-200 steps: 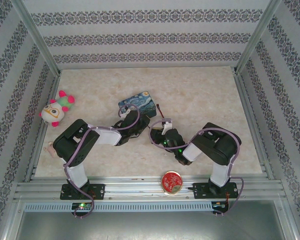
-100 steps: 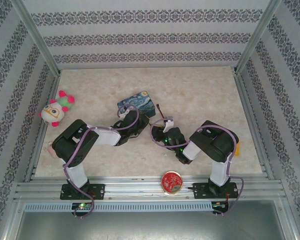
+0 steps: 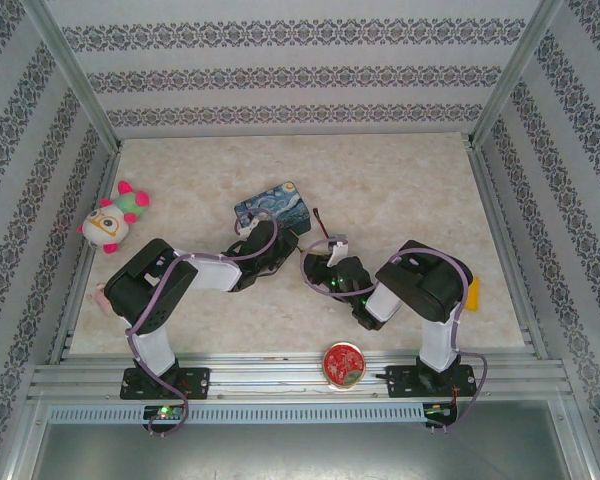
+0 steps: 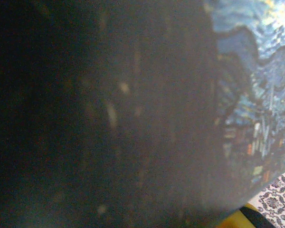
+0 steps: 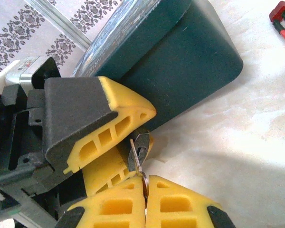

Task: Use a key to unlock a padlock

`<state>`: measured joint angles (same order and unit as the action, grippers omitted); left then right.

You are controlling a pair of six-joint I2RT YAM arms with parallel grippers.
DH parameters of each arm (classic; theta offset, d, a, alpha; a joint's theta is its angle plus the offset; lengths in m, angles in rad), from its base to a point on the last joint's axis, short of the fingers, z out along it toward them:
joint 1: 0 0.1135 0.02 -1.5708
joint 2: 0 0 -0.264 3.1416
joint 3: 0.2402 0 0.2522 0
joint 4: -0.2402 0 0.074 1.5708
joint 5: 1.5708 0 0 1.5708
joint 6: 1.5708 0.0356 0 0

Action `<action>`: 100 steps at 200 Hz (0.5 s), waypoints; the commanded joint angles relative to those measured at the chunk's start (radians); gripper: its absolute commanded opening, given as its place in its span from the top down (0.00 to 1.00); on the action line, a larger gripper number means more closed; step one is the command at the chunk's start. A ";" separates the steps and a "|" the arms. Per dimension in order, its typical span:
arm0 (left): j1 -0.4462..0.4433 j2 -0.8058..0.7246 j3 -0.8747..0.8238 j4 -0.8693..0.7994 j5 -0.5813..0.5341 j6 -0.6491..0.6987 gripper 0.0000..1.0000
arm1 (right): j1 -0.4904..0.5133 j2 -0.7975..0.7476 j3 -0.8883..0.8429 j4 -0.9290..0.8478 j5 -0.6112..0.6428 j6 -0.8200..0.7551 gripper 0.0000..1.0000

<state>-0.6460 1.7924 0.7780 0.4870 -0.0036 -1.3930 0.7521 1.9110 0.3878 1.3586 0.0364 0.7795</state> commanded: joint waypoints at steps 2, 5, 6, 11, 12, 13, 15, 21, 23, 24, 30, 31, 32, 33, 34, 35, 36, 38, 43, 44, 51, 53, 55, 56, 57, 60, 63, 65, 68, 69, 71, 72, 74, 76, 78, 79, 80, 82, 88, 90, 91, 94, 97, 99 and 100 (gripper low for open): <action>0.018 0.009 -0.013 0.025 0.020 -0.070 0.88 | 0.011 -0.006 -0.029 0.027 0.021 0.000 1.00; 0.018 0.009 -0.014 0.025 0.020 -0.070 0.88 | 0.011 -0.007 -0.031 0.027 0.021 0.000 1.00; 0.018 0.009 -0.014 0.025 0.020 -0.070 0.88 | 0.011 -0.007 -0.031 0.027 0.022 0.000 1.00; 0.019 0.008 -0.014 0.026 0.020 -0.069 0.88 | 0.011 -0.009 -0.034 0.027 0.022 0.003 1.00; 0.020 0.007 -0.014 0.026 0.020 -0.069 0.88 | 0.010 -0.009 -0.035 0.027 0.023 0.003 1.00; 0.020 0.007 -0.014 0.025 0.020 -0.069 0.88 | 0.011 -0.009 -0.035 0.027 0.022 0.003 1.00; 0.020 0.007 -0.014 0.025 0.020 -0.068 0.88 | 0.011 -0.009 -0.035 0.027 0.022 0.002 1.00; 0.020 0.007 -0.013 0.026 0.022 -0.067 0.88 | 0.010 -0.009 -0.036 0.027 0.024 0.003 1.00; 0.020 0.006 -0.013 0.026 0.022 -0.066 0.88 | 0.011 -0.009 -0.036 0.027 0.024 0.002 1.00; 0.020 0.007 -0.013 0.026 0.023 -0.066 0.88 | 0.011 -0.009 -0.036 0.027 0.023 0.003 1.00; 0.019 0.007 -0.012 0.025 0.024 -0.064 0.88 | 0.010 -0.008 -0.036 0.027 0.024 0.004 1.00; 0.020 0.007 -0.011 0.025 0.025 -0.063 0.88 | 0.011 -0.007 -0.036 0.027 0.024 0.004 1.00; 0.020 0.007 -0.011 0.025 0.025 -0.062 0.88 | 0.011 -0.008 -0.035 0.027 0.023 0.004 1.00; 0.019 0.007 -0.011 0.026 0.026 -0.062 0.88 | 0.011 -0.008 -0.035 0.027 0.022 0.004 1.00; 0.020 0.007 -0.011 0.026 0.025 -0.062 0.88 | 0.011 -0.007 -0.035 0.027 0.023 0.003 1.00; 0.020 0.007 -0.011 0.025 0.025 -0.062 0.88 | 0.011 -0.006 -0.035 0.027 0.022 0.003 1.00; 0.020 0.007 -0.011 0.024 0.025 -0.063 0.88 | 0.010 -0.006 -0.034 0.027 0.022 0.003 1.00; 0.020 0.007 -0.011 0.024 0.026 -0.062 0.88 | 0.010 -0.006 -0.034 0.027 0.022 0.004 1.00; 0.020 0.007 -0.010 0.024 0.027 -0.062 0.88 | 0.011 -0.005 -0.032 0.027 0.022 0.004 1.00; 0.020 0.007 -0.011 0.024 0.027 -0.062 0.88 | 0.011 -0.004 -0.032 0.027 0.022 0.003 1.00; 0.020 0.006 -0.010 0.024 0.028 -0.062 0.88 | 0.012 -0.001 -0.029 0.027 0.021 0.003 1.00; 0.020 0.007 -0.010 0.024 0.028 -0.062 0.88 | 0.012 -0.002 -0.028 0.027 0.020 0.003 1.00; 0.020 0.007 -0.010 0.024 0.028 -0.061 0.88 | 0.011 -0.001 -0.027 0.026 0.018 0.002 1.00; 0.020 0.007 -0.010 0.024 0.029 -0.061 0.88 | 0.010 -0.001 -0.027 0.026 0.018 0.003 1.00; 0.020 0.007 -0.010 0.023 0.029 -0.061 0.88 | 0.011 -0.001 -0.026 0.026 0.018 0.002 1.00; 0.019 0.006 -0.009 0.023 0.029 -0.060 0.88 | 0.011 -0.001 -0.025 0.027 0.017 0.002 1.00; 0.020 0.007 -0.010 0.023 0.030 -0.061 0.88 | 0.011 -0.001 -0.024 0.027 0.016 0.001 1.00; 0.020 0.007 -0.010 0.022 0.030 -0.061 0.88 | 0.011 -0.002 -0.023 0.027 0.016 0.001 1.00; 0.020 0.007 -0.010 0.023 0.030 -0.061 0.88 | 0.011 -0.003 -0.023 0.027 0.017 0.001 1.00; 0.020 0.007 -0.010 0.023 0.030 -0.061 0.88 | 0.011 -0.004 -0.023 0.027 0.016 0.000 1.00; 0.019 0.007 -0.010 0.022 0.030 -0.061 0.88 | 0.010 -0.004 -0.023 0.027 0.016 0.000 1.00; 0.020 0.007 -0.010 0.022 0.030 -0.060 0.88 | 0.010 -0.004 -0.023 0.027 0.017 0.000 1.00; 0.019 0.007 -0.010 0.022 0.030 -0.061 0.88 | 0.010 -0.005 -0.022 0.027 0.017 -0.001 1.00; 0.020 0.008 -0.009 0.023 0.030 -0.061 0.88 | 0.011 -0.006 -0.021 0.027 0.016 -0.002 1.00; 0.020 0.008 -0.011 0.023 0.030 -0.061 0.88 | 0.011 -0.007 -0.021 0.026 0.017 -0.003 1.00; 0.020 0.008 -0.010 0.024 0.030 -0.061 0.88 | 0.011 -0.007 -0.021 0.026 0.017 -0.002 1.00; 0.020 0.008 -0.010 0.023 0.030 -0.061 0.88 | 0.010 -0.007 -0.021 0.026 0.016 -0.004 1.00; 0.019 0.009 -0.010 0.022 0.031 -0.061 0.88 | 0.010 -0.008 -0.021 0.027 0.017 -0.003 1.00; 0.020 0.008 -0.009 0.023 0.032 -0.059 0.88 | 0.011 -0.010 -0.020 0.027 0.016 -0.006 1.00; 0.020 0.008 -0.008 0.024 0.033 -0.059 0.88 | 0.011 -0.010 -0.020 0.026 0.016 -0.007 1.00; 0.020 0.009 -0.008 0.023 0.033 -0.059 0.88 | 0.011 -0.011 -0.020 0.026 0.016 -0.007 1.00; 0.020 0.010 -0.008 0.023 0.034 -0.060 0.88 | 0.010 -0.012 -0.020 0.027 0.016 -0.007 1.00; 0.020 0.009 -0.008 0.023 0.035 -0.060 0.88 | 0.010 -0.012 -0.018 0.026 0.016 -0.007 1.00; 0.020 0.010 -0.009 0.022 0.036 -0.060 0.88 | 0.009 -0.012 -0.018 0.027 0.015 -0.006 1.00; 0.020 0.011 -0.008 0.022 0.036 -0.060 0.88 | 0.008 -0.012 -0.018 0.027 0.015 -0.006 1.00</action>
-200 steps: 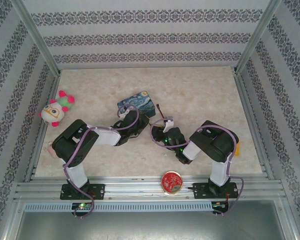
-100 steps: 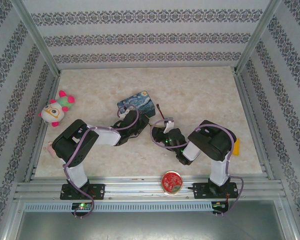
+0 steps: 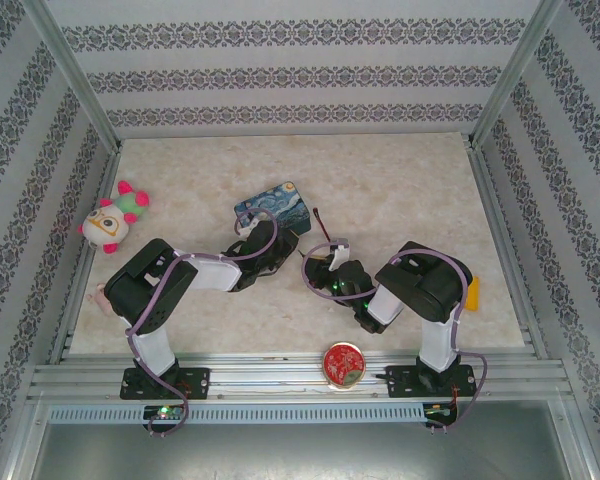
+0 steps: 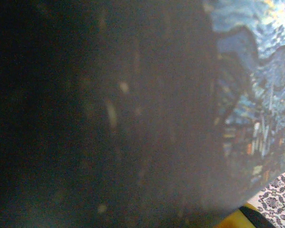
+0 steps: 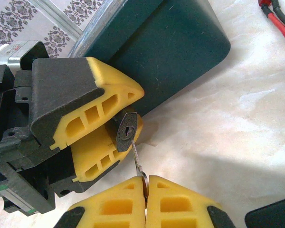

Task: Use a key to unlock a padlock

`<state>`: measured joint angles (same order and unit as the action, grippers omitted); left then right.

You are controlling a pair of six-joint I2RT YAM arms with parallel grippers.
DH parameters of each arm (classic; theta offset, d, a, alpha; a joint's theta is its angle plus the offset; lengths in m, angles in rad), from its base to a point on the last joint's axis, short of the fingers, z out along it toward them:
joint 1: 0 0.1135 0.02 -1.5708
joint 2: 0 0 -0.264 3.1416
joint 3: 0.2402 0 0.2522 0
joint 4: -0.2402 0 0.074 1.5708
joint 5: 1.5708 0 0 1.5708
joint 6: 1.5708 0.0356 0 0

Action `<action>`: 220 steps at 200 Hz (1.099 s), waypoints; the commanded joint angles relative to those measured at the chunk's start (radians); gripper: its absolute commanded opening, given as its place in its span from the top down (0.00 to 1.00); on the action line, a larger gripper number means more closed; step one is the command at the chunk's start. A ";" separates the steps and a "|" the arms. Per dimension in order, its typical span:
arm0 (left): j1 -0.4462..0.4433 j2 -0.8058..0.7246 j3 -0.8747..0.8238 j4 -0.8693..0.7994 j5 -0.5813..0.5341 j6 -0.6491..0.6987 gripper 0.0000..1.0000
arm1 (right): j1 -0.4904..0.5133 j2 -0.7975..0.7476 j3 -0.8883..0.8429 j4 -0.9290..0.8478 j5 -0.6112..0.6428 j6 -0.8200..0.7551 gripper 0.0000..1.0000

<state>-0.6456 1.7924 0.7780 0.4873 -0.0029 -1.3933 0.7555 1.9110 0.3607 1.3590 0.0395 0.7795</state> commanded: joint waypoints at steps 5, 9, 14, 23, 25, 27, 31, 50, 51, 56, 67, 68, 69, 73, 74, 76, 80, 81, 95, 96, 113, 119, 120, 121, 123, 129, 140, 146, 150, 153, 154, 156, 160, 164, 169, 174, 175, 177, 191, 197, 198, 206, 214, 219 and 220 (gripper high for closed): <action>0.019 0.012 -0.006 0.024 0.036 -0.059 0.88 | 0.004 -0.011 0.010 0.026 0.011 -0.005 1.00; 0.020 0.013 -0.005 0.023 0.038 -0.057 0.88 | 0.003 -0.010 0.012 0.026 0.007 -0.006 1.00; 0.020 0.014 -0.004 0.024 0.039 -0.058 0.88 | 0.002 -0.009 0.015 0.026 0.004 -0.006 1.00; 0.020 0.015 -0.002 0.024 0.041 -0.058 0.88 | 0.001 -0.006 0.019 0.026 0.000 -0.004 1.00; 0.019 0.017 -0.001 0.024 0.042 -0.057 0.88 | 0.001 -0.006 0.020 0.026 -0.002 -0.005 1.00; 0.020 0.018 -0.001 0.026 0.043 -0.058 0.88 | 0.002 -0.005 0.022 0.026 -0.003 -0.004 1.00; 0.020 0.018 0.001 0.025 0.045 -0.058 0.88 | 0.001 -0.004 0.024 0.026 -0.005 -0.003 1.00; 0.020 0.021 0.001 0.028 0.049 -0.056 0.88 | 0.000 0.000 0.032 0.024 -0.009 -0.003 1.00; 0.020 0.021 0.001 0.029 0.049 -0.056 0.88 | 0.000 0.000 0.032 0.024 -0.010 -0.003 1.00; 0.020 0.020 0.001 0.027 0.050 -0.055 0.88 | -0.001 0.001 0.033 0.024 -0.011 -0.004 1.00; 0.020 0.020 0.000 0.025 0.050 -0.056 0.88 | -0.002 0.002 0.038 0.021 -0.013 -0.003 1.00; 0.020 0.019 -0.001 0.026 0.050 -0.056 0.88 | -0.002 0.002 0.037 0.021 -0.013 -0.004 1.00; 0.020 0.020 -0.001 0.025 0.050 -0.056 0.88 | -0.002 0.003 0.038 0.021 -0.013 -0.004 1.00; 0.020 0.021 -0.001 0.027 0.050 -0.056 0.88 | -0.002 0.003 0.040 0.021 -0.014 -0.003 1.00; 0.020 0.021 -0.001 0.027 0.050 -0.056 0.88 | -0.002 0.003 0.040 0.021 -0.015 -0.003 1.00; 0.020 0.020 -0.002 0.028 0.050 -0.056 0.88 | -0.002 0.003 0.041 0.021 -0.016 -0.002 1.00; 0.019 0.021 -0.002 0.029 0.051 -0.056 0.88 | -0.002 0.005 0.040 0.021 -0.016 -0.003 1.00; 0.019 0.020 -0.002 0.029 0.051 -0.057 0.88 | -0.003 0.005 0.041 0.020 -0.016 -0.003 1.00; 0.020 0.021 -0.002 0.028 0.050 -0.056 0.88 | -0.004 0.009 0.045 0.016 -0.018 -0.001 1.00; 0.020 0.021 -0.001 0.029 0.050 -0.056 0.88 | -0.004 0.010 0.046 0.016 -0.018 -0.001 1.00; 0.020 0.021 0.000 0.031 0.053 -0.056 0.88 | -0.005 0.021 0.050 0.017 -0.020 0.005 1.00; 0.020 0.020 0.000 0.032 0.052 -0.056 0.88 | -0.005 0.024 0.052 0.017 -0.020 0.006 1.00; 0.020 0.020 -0.001 0.032 0.052 -0.056 0.88 | -0.005 0.024 0.052 0.017 -0.021 0.007 1.00; 0.020 0.021 -0.001 0.032 0.052 -0.056 0.88 | -0.004 0.025 0.052 0.017 -0.020 0.006 1.00; 0.019 0.021 -0.001 0.033 0.052 -0.056 0.88 | -0.005 0.025 0.050 0.018 -0.019 0.008 1.00; 0.019 0.020 -0.002 0.033 0.051 -0.056 0.88 | -0.005 0.027 0.049 0.020 -0.017 0.010 1.00; 0.020 0.019 -0.004 0.034 0.050 -0.056 0.88 | -0.004 0.028 0.046 0.021 -0.012 0.012 1.00; 0.020 0.019 -0.004 0.035 0.048 -0.056 0.88 | -0.005 0.028 0.043 0.023 -0.009 0.012 1.00; 0.020 0.018 -0.004 0.034 0.048 -0.056 0.88 | -0.004 0.027 0.041 0.023 -0.007 0.012 1.00; 0.020 0.018 -0.005 0.034 0.047 -0.056 0.88 | -0.004 0.025 0.039 0.023 -0.005 0.012 1.00; 0.020 0.018 -0.005 0.034 0.046 -0.056 0.88 | -0.003 0.025 0.039 0.023 -0.004 0.012 1.00; 0.019 0.017 -0.004 0.034 0.046 -0.056 0.88 | -0.004 0.025 0.037 0.024 -0.002 0.012 1.00; 0.019 0.017 -0.004 0.034 0.046 -0.056 0.88 | -0.004 0.024 0.035 0.024 -0.001 0.012 1.00; 0.020 0.017 -0.004 0.035 0.046 -0.055 0.88 | -0.004 0.023 0.034 0.024 -0.001 0.012 1.00; 0.019 0.017 -0.003 0.034 0.046 -0.055 0.88 | -0.004 0.022 0.033 0.024 0.000 0.010 1.00; 0.020 0.017 -0.002 0.033 0.046 -0.055 0.88 | -0.003 0.020 0.034 0.024 0.000 0.010 1.00; 0.020 0.018 -0.002 0.033 0.046 -0.055 0.88 | -0.004 0.020 0.034 0.023 0.000 0.010 1.00; 0.020 0.017 -0.002 0.033 0.047 -0.055 0.88 | -0.004 0.020 0.034 0.023 -0.001 0.010 1.00; 0.019 0.020 0.000 0.034 0.048 -0.055 0.88 | -0.004 0.020 0.035 0.022 -0.006 0.008 1.00; 0.020 0.022 0.000 0.034 0.050 -0.055 0.88 | -0.003 0.020 0.039 0.023 -0.009 0.008 1.00; 0.020 0.022 0.000 0.034 0.050 -0.054 0.88 | -0.004 0.020 0.039 0.023 -0.010 0.008 1.00; 0.020 0.023 0.001 0.036 0.052 -0.055 0.88 | -0.004 0.020 0.043 0.020 -0.014 0.007 1.00; 0.020 0.025 0.002 0.036 0.054 -0.053 0.88 | -0.004 0.021 0.047 0.019 -0.017 0.006 1.00; 0.019 0.025 0.003 0.034 0.056 -0.052 0.88 | -0.005 0.023 0.048 0.018 -0.018 0.006 1.00; 0.019 0.025 0.002 0.035 0.055 -0.053 0.88 | -0.005 0.023 0.049 0.017 -0.019 0.006 1.00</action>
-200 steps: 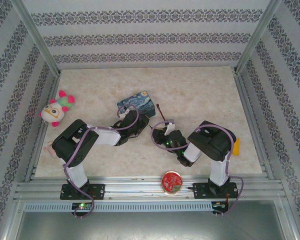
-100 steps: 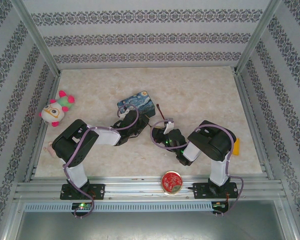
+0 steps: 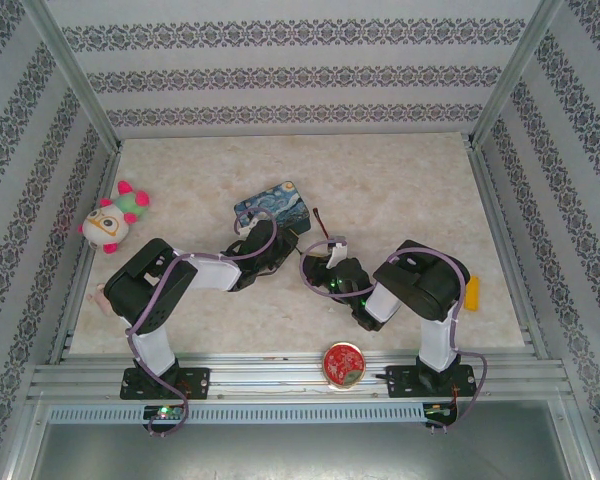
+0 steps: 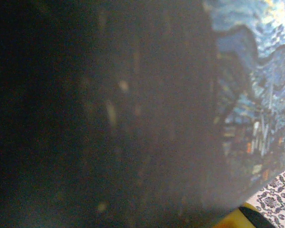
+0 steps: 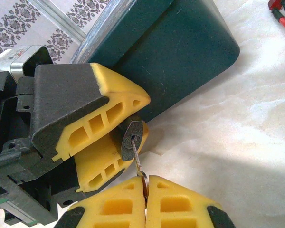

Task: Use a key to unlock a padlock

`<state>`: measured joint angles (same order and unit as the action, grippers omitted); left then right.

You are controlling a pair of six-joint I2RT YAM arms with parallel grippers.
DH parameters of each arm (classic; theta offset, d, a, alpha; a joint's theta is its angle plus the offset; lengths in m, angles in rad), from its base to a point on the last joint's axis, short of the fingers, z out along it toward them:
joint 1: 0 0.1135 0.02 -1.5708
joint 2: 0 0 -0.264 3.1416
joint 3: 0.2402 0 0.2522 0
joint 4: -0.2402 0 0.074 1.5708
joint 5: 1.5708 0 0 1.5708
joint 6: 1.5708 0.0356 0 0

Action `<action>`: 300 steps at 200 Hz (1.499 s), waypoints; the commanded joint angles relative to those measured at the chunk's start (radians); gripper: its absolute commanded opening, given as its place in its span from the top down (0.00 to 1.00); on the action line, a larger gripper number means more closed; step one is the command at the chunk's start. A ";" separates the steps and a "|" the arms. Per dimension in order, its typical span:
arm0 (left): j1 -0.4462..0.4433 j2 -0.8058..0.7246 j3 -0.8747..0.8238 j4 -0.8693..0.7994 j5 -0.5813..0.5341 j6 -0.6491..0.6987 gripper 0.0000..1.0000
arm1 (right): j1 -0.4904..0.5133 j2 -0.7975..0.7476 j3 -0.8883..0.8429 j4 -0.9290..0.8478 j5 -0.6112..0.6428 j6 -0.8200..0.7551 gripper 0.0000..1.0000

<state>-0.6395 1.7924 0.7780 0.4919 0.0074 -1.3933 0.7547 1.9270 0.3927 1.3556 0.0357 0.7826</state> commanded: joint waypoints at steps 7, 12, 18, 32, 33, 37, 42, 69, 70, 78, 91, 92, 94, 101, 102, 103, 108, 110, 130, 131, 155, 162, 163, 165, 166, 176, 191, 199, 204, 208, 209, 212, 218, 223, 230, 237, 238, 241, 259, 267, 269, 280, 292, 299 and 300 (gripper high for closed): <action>0.014 0.025 0.002 0.031 0.047 -0.053 0.88 | -0.005 0.009 0.021 0.019 -0.018 0.003 1.00; 0.014 0.026 0.003 0.030 0.048 -0.052 0.88 | -0.004 0.010 0.023 0.018 -0.020 0.004 1.00; 0.014 0.027 0.004 0.030 0.048 -0.050 0.88 | -0.005 0.013 0.025 0.016 -0.023 0.005 1.00; 0.014 0.028 0.005 0.027 0.051 -0.047 0.88 | -0.005 0.015 0.030 0.012 -0.029 0.005 1.00; 0.014 0.028 0.005 0.027 0.052 -0.047 0.88 | -0.006 0.015 0.031 0.012 -0.029 0.005 1.00; 0.014 0.028 0.006 0.027 0.051 -0.047 0.88 | -0.007 0.015 0.033 0.010 -0.029 0.006 1.00; 0.013 0.029 0.006 0.028 0.052 -0.047 0.88 | -0.007 0.015 0.033 0.007 -0.030 0.005 1.00; 0.014 0.032 0.012 0.027 0.061 -0.041 0.88 | -0.008 0.017 0.039 -0.001 -0.034 0.010 1.00; 0.014 0.033 0.011 0.027 0.060 -0.041 0.88 | -0.008 0.017 0.039 -0.001 -0.035 0.010 1.00; 0.014 0.034 0.013 0.024 0.063 -0.038 0.88 | -0.009 0.018 0.041 -0.003 -0.037 0.011 1.00; 0.014 0.033 0.015 0.024 0.065 -0.035 0.88 | -0.011 0.020 0.046 -0.010 -0.043 0.016 1.00; 0.014 0.033 0.014 0.024 0.065 -0.034 0.88 | -0.011 0.020 0.047 -0.010 -0.044 0.016 1.00; 0.014 0.033 0.015 0.022 0.065 -0.033 0.88 | -0.012 0.020 0.046 -0.010 -0.045 0.017 1.00; 0.014 0.033 0.014 0.021 0.065 -0.033 0.88 | -0.012 0.018 0.049 -0.012 -0.049 0.020 1.00; 0.014 0.033 0.014 0.021 0.065 -0.033 0.88 | -0.012 0.018 0.049 -0.012 -0.050 0.020 1.00; 0.014 0.033 0.014 0.021 0.065 -0.033 0.88 | -0.012 0.017 0.050 -0.013 -0.050 0.021 1.00; 0.014 0.033 0.014 0.019 0.066 -0.033 0.88 | -0.014 0.017 0.051 -0.016 -0.054 0.025 1.00; 0.014 0.032 0.015 0.020 0.067 -0.032 0.88 | -0.015 0.015 0.052 -0.020 -0.055 0.026 1.00; 0.011 0.030 0.016 0.010 0.074 -0.026 0.88 | -0.026 0.002 0.056 -0.044 -0.067 0.043 1.00; 0.012 0.030 0.016 0.009 0.074 -0.025 0.88 | -0.027 0.001 0.057 -0.045 -0.068 0.045 1.00; 0.010 0.025 0.021 -0.008 0.086 -0.010 0.88 | -0.046 -0.017 0.068 -0.073 -0.089 0.068 1.00; 0.009 0.024 0.024 -0.015 0.091 -0.006 0.88 | -0.049 -0.022 0.071 -0.078 -0.098 0.074 1.00; 0.009 0.023 0.024 -0.016 0.091 -0.005 0.88 | -0.050 -0.024 0.072 -0.079 -0.099 0.075 1.00; 0.008 0.024 0.025 -0.018 0.091 -0.004 0.88 | -0.050 -0.025 0.073 -0.081 -0.100 0.077 1.00; 0.008 0.023 0.026 -0.020 0.092 -0.003 0.88 | -0.051 -0.026 0.073 -0.082 -0.100 0.078 1.00; 0.005 0.025 0.032 -0.033 0.098 0.002 0.88 | -0.053 -0.035 0.078 -0.095 -0.103 0.090 1.00; -0.003 0.029 0.042 -0.048 0.105 0.009 0.88 | -0.057 -0.052 0.087 -0.116 -0.108 0.102 1.00; -0.006 0.031 0.046 -0.051 0.108 0.010 0.88 | -0.057 -0.062 0.089 -0.119 -0.108 0.103 1.00; -0.008 0.032 0.049 -0.053 0.111 0.011 0.88 | -0.057 -0.070 0.090 -0.128 -0.106 0.104 1.00; -0.009 0.034 0.049 -0.056 0.112 0.011 0.88 | -0.057 -0.075 0.090 -0.134 -0.104 0.103 1.00; -0.009 0.034 0.050 -0.056 0.112 0.011 0.88 | -0.057 -0.079 0.090 -0.137 -0.102 0.103 1.00; -0.011 0.035 0.050 -0.056 0.112 0.010 0.88 | -0.056 -0.083 0.090 -0.142 -0.100 0.103 1.00; -0.012 0.036 0.052 -0.055 0.112 0.011 0.88 | -0.057 -0.092 0.091 -0.150 -0.097 0.110 1.00; -0.014 0.037 0.053 -0.055 0.112 0.013 0.88 | -0.059 -0.097 0.091 -0.152 -0.098 0.116 1.00; -0.015 0.039 0.054 -0.056 0.114 0.015 0.88 | -0.063 -0.105 0.095 -0.156 -0.107 0.130 1.00; -0.016 0.039 0.056 -0.057 0.115 0.016 0.88 | -0.068 -0.109 0.100 -0.167 -0.120 0.151 1.00; -0.016 0.039 0.055 -0.058 0.115 0.016 0.88 | -0.070 -0.109 0.102 -0.170 -0.123 0.157 1.00; -0.016 0.039 0.055 -0.056 0.116 0.016 0.88 | -0.072 -0.111 0.105 -0.172 -0.126 0.163 1.00; -0.019 0.039 0.057 -0.056 0.122 0.016 0.88 | -0.080 -0.110 0.112 -0.163 -0.151 0.201 1.00; -0.020 0.038 0.057 -0.054 0.123 0.017 0.88 | -0.084 -0.108 0.116 -0.159 -0.164 0.209 1.00; -0.020 0.038 0.057 -0.053 0.124 0.017 0.88 | -0.085 -0.108 0.118 -0.157 -0.169 0.210 1.00; -0.020 0.036 0.058 -0.054 0.129 0.017 0.88 | -0.090 -0.104 0.123 -0.147 -0.189 0.215 1.00; -0.022 0.037 0.059 -0.052 0.131 0.017 0.88 | -0.093 -0.097 0.127 -0.128 -0.213 0.213 1.00; -0.022 0.039 0.061 -0.052 0.133 0.017 0.88 | -0.094 -0.093 0.131 -0.123 -0.223 0.211 1.00; -0.022 0.039 0.061 -0.052 0.134 0.017 0.88 | -0.095 -0.093 0.131 -0.122 -0.224 0.211 1.00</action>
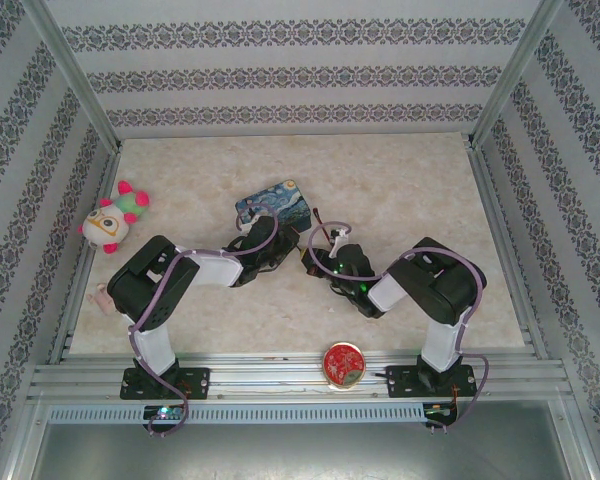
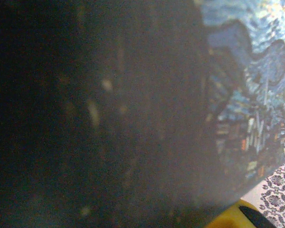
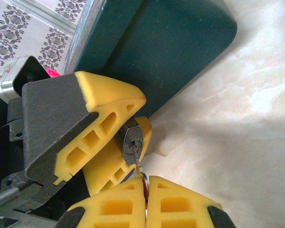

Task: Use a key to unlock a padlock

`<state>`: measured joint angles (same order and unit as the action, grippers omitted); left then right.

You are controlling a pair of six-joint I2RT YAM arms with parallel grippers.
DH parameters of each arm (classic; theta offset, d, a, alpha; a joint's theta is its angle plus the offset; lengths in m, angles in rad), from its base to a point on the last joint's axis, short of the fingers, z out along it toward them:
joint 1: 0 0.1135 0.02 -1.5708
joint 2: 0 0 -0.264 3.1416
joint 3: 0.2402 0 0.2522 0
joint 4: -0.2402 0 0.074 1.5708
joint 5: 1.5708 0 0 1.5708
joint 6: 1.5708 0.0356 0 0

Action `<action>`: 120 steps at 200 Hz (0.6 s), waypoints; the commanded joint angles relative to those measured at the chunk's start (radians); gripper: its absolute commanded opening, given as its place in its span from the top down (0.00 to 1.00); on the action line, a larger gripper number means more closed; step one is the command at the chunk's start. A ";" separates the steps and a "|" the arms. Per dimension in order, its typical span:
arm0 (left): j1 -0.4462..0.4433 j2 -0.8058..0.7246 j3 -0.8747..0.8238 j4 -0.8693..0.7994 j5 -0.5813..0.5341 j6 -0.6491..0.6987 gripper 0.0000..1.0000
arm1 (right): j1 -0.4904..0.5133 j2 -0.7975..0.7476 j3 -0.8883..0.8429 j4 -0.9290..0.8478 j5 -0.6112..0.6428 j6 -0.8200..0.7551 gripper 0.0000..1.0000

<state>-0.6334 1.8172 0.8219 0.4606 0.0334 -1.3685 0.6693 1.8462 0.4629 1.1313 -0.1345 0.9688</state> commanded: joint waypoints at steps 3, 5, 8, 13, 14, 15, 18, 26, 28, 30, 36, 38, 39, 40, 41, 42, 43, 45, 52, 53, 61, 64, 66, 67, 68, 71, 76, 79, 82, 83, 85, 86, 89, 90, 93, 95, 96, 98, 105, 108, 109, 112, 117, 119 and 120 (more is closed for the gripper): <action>-0.028 0.014 0.016 -0.020 0.109 -0.008 0.88 | -0.010 -0.010 0.062 0.106 -0.058 0.024 1.00; -0.028 0.014 0.017 -0.020 0.109 -0.008 0.88 | -0.009 -0.009 0.063 0.108 -0.060 0.024 1.00; -0.028 0.014 0.018 -0.019 0.110 -0.007 0.88 | -0.009 -0.006 0.064 0.112 -0.064 0.024 1.00; -0.028 0.015 0.019 -0.019 0.113 -0.006 0.88 | -0.011 -0.003 0.066 0.120 -0.071 0.026 1.00; -0.028 0.015 0.020 -0.019 0.114 -0.006 0.88 | -0.010 -0.002 0.067 0.123 -0.073 0.026 1.00; -0.028 0.015 0.019 -0.019 0.114 -0.006 0.88 | -0.011 -0.001 0.066 0.125 -0.074 0.026 1.00; -0.028 0.017 0.020 -0.020 0.115 -0.006 0.88 | -0.012 0.001 0.067 0.132 -0.079 0.027 1.00; -0.029 0.019 0.021 -0.017 0.120 -0.006 0.88 | -0.014 0.007 0.069 0.154 -0.095 0.029 1.00; -0.029 0.019 0.023 -0.017 0.122 -0.006 0.88 | -0.013 0.008 0.071 0.156 -0.098 0.030 1.00; -0.029 0.021 0.022 -0.017 0.124 -0.006 0.88 | -0.015 0.009 0.071 0.160 -0.102 0.030 1.00; -0.029 0.023 0.025 -0.016 0.130 -0.007 0.88 | -0.018 0.011 0.074 0.167 -0.114 0.033 1.00; -0.029 0.023 0.025 -0.015 0.132 -0.008 0.88 | -0.019 0.012 0.076 0.170 -0.119 0.034 1.00; -0.029 0.025 0.024 -0.014 0.133 -0.009 0.88 | -0.020 0.013 0.076 0.170 -0.122 0.034 1.00; -0.029 0.026 0.024 -0.013 0.133 -0.009 0.88 | -0.020 0.013 0.078 0.171 -0.125 0.034 1.00; -0.029 0.026 0.025 -0.012 0.134 -0.009 0.88 | -0.022 0.012 0.078 0.172 -0.128 0.034 1.00; -0.029 0.026 0.024 -0.012 0.136 -0.010 0.88 | -0.023 0.013 0.078 0.172 -0.130 0.036 1.00; -0.029 0.027 0.024 -0.011 0.136 -0.010 0.88 | -0.023 0.013 0.079 0.173 -0.133 0.037 1.00; -0.029 0.028 0.025 -0.011 0.138 -0.010 0.88 | -0.023 0.013 0.083 0.174 -0.138 0.036 1.00; -0.031 0.029 0.025 -0.007 0.143 -0.011 0.88 | -0.028 0.013 0.088 0.173 -0.152 0.041 1.00; -0.031 0.029 0.025 -0.007 0.144 -0.011 0.88 | -0.028 0.013 0.089 0.173 -0.155 0.041 1.00; -0.031 0.031 0.027 -0.008 0.149 -0.011 0.88 | -0.033 0.014 0.097 0.173 -0.173 0.043 1.00; -0.031 0.032 0.028 -0.009 0.150 -0.011 0.88 | -0.033 0.014 0.099 0.173 -0.180 0.043 1.00; -0.031 0.032 0.028 -0.007 0.152 -0.012 0.88 | -0.034 0.014 0.102 0.172 -0.183 0.042 1.00; -0.031 0.033 0.029 -0.007 0.152 -0.012 0.88 | -0.034 0.015 0.102 0.171 -0.185 0.042 1.00; -0.031 0.033 0.028 -0.007 0.154 -0.012 0.88 | -0.035 0.015 0.104 0.171 -0.187 0.042 1.00; -0.032 0.033 0.029 -0.006 0.154 -0.012 0.88 | -0.035 0.014 0.107 0.169 -0.191 0.042 1.00; -0.034 0.034 0.029 -0.006 0.155 -0.012 0.88 | -0.035 0.015 0.112 0.165 -0.198 0.042 1.00; -0.034 0.033 0.029 -0.006 0.156 -0.012 0.88 | -0.036 0.016 0.114 0.165 -0.201 0.040 1.00; -0.035 0.034 0.030 -0.005 0.158 -0.012 0.88 | -0.035 0.017 0.115 0.167 -0.205 0.038 1.00; -0.035 0.035 0.030 -0.005 0.158 -0.012 0.88 | -0.035 0.017 0.116 0.168 -0.206 0.038 1.00; -0.035 0.035 0.031 -0.007 0.159 -0.012 0.88 | -0.035 0.018 0.118 0.170 -0.209 0.036 1.00; -0.036 0.035 0.032 -0.007 0.159 -0.011 0.88 | -0.034 0.018 0.118 0.171 -0.211 0.036 1.00; -0.037 0.036 0.032 -0.007 0.162 -0.011 0.88 | -0.034 0.019 0.121 0.174 -0.216 0.034 1.00; -0.037 0.036 0.032 -0.006 0.162 -0.012 0.88 | -0.034 0.019 0.122 0.176 -0.218 0.034 1.00; -0.037 0.036 0.033 -0.005 0.164 -0.012 0.88 | -0.035 0.021 0.124 0.179 -0.224 0.031 1.00; -0.037 0.036 0.034 -0.004 0.165 -0.012 0.88 | -0.034 0.023 0.126 0.182 -0.229 0.030 1.00; -0.037 0.037 0.034 -0.003 0.166 -0.011 0.88 | -0.035 0.023 0.127 0.183 -0.231 0.029 1.00; -0.037 0.037 0.034 -0.001 0.168 -0.012 0.88 | -0.036 0.025 0.128 0.188 -0.236 0.027 1.00; -0.037 0.039 0.033 0.003 0.173 -0.012 0.88 | -0.037 0.030 0.134 0.200 -0.258 0.025 1.00; -0.038 0.039 0.034 0.005 0.176 -0.013 0.88 | -0.038 0.031 0.136 0.205 -0.264 0.024 1.00; -0.037 0.040 0.034 0.005 0.176 -0.014 0.88 | -0.038 0.032 0.137 0.206 -0.265 0.024 1.00; -0.037 0.039 0.033 0.008 0.178 -0.015 0.88 | -0.039 0.033 0.139 0.207 -0.270 0.024 1.00; -0.038 0.040 0.032 0.011 0.181 -0.015 0.88 | -0.040 0.034 0.141 0.206 -0.276 0.024 1.00; -0.037 0.040 0.031 0.013 0.182 -0.014 0.88 | -0.042 0.034 0.142 0.205 -0.278 0.025 1.00; -0.038 0.040 0.030 0.013 0.182 -0.015 0.88 | -0.042 0.034 0.143 0.206 -0.280 0.024 1.00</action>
<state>-0.6243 1.8328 0.8368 0.4610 0.0223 -1.3663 0.6167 1.8835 0.5114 1.1309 -0.2920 0.9997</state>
